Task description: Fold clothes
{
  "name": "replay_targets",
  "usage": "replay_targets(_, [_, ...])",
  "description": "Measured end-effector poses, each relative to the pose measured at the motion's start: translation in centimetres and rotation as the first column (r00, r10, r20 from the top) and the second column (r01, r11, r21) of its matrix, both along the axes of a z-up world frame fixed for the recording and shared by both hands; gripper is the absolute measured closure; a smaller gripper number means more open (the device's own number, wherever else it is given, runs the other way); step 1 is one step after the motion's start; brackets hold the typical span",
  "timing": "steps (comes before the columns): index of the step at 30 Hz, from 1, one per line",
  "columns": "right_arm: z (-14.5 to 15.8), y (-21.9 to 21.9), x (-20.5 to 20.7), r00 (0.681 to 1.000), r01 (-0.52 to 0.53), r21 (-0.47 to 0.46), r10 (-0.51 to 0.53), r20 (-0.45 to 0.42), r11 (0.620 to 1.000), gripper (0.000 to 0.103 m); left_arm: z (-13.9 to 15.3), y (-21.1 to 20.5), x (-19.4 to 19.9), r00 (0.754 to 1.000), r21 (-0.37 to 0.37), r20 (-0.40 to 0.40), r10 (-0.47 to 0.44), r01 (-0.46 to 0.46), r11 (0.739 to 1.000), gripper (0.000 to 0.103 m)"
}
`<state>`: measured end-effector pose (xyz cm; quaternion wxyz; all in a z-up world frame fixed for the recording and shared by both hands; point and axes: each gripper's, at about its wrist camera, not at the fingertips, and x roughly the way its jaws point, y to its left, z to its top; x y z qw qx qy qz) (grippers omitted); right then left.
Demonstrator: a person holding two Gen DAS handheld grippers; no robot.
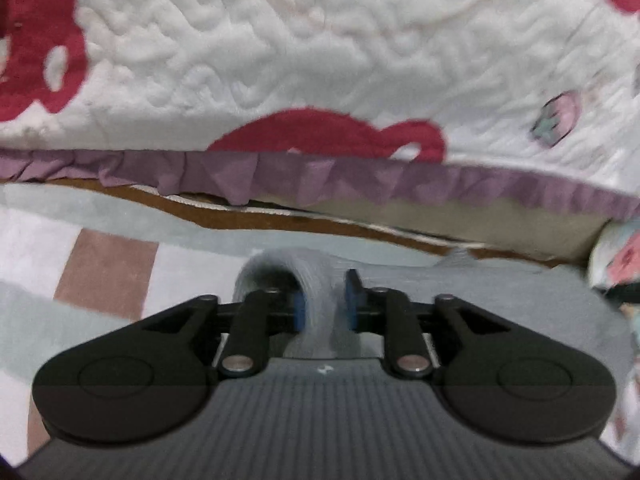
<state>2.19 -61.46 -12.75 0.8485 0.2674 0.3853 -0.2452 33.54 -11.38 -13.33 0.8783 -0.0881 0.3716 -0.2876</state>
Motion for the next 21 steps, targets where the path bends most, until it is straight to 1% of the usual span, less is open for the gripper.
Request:
replay_targets(1, [0.2, 0.9, -0.4, 1.000, -0.010, -0.036, 0.010, -0.003, 0.999, 0.086, 0.6, 0.8, -1.0, 1.000, -0.027, 0.009, 0.011, -0.011, 1.000, 0.073])
replay_targets(2, [0.6, 1.6, -1.1, 1.000, 0.004, -0.061, -0.003, 0.018, 0.998, 0.078, 1.1, 1.6, -2.0, 1.000, -0.053, 0.015, 0.020, -0.019, 0.998, 0.072])
replay_targets(3, [1.3, 1.8, -1.9, 0.998, 0.039, -0.069, -0.035, 0.057, 0.997, 0.073, 1.6, 2.3, -3.0, 0.999, -0.078, 0.020, 0.029, -0.028, 0.997, 0.070])
replay_targets(5, [2.8, 2.0, -3.8, 0.982, 0.126, -0.080, -0.113, 0.150, 0.989, 0.069, 2.1, 3.7, -5.1, 0.999, -0.122, 0.026, 0.043, -0.040, 0.992, 0.067])
replay_targets(6, [3.4, 2.3, -4.8, 0.973, 0.150, -0.074, -0.134, 0.190, 0.986, 0.068, 2.1, 4.1, -6.2, 0.999, -0.137, 0.021, 0.044, -0.041, 0.990, 0.066])
replay_targets(9, [3.7, 3.9, -7.7, 0.945, 0.129, 0.017, -0.128, 0.302, 0.991, 0.067, 1.3, 5.1, -8.8, 0.999, -0.148, -0.003, 0.042, -0.042, 0.988, 0.065])
replay_targets(11, [3.5, 5.0, -8.9, 0.935, 0.097, 0.068, -0.114, 0.335, 0.993, 0.067, 0.3, 5.1, -9.8, 0.999, -0.136, -0.022, 0.041, -0.044, 0.990, 0.065])
replay_targets(13, [3.0, 6.2, -9.6, 0.939, 0.057, 0.097, -0.086, 0.334, 0.994, 0.067, -0.4, 4.8, -10.3, 0.999, -0.127, -0.038, 0.034, -0.039, 0.991, 0.065])
replay_targets(16, [2.1, 8.2, -10.3, 0.951, 0.016, 0.112, -0.049, 0.306, 0.994, 0.067, -0.2, 4.2, -10.9, 1.000, -0.109, -0.012, 0.015, -0.016, 0.994, 0.065])
replay_targets(19, [1.4, 9.5, -10.7, 0.962, 0.010, 0.127, -0.045, 0.270, 0.992, 0.066, 0.3, 4.3, -11.1, 1.000, -0.109, 0.007, 0.010, -0.009, 0.994, 0.065])
replay_targets(21, [0.7, 10.1, -10.6, 0.972, 0.022, 0.104, -0.046, 0.230, 0.994, 0.056, 0.3, 4.6, -11.1, 1.000, -0.111, 0.006, 0.015, -0.014, 0.994, 0.065])
